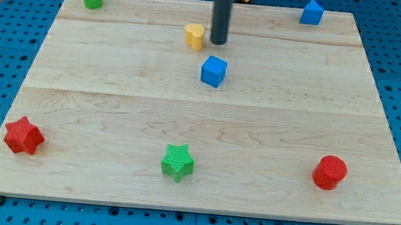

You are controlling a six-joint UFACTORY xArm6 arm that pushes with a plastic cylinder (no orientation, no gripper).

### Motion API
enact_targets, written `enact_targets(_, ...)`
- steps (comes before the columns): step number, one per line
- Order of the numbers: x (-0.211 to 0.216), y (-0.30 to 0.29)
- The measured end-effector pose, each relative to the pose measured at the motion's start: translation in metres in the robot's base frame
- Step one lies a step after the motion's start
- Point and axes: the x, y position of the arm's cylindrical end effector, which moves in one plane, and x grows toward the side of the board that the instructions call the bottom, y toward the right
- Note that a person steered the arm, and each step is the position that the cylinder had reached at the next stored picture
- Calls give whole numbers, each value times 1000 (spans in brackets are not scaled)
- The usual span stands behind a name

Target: Place green star in between blue cube and red circle

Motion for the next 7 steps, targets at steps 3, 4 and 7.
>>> enact_targets(3,5,-93)
enact_targets(4,53,-85)
enact_targets(7,174,77)
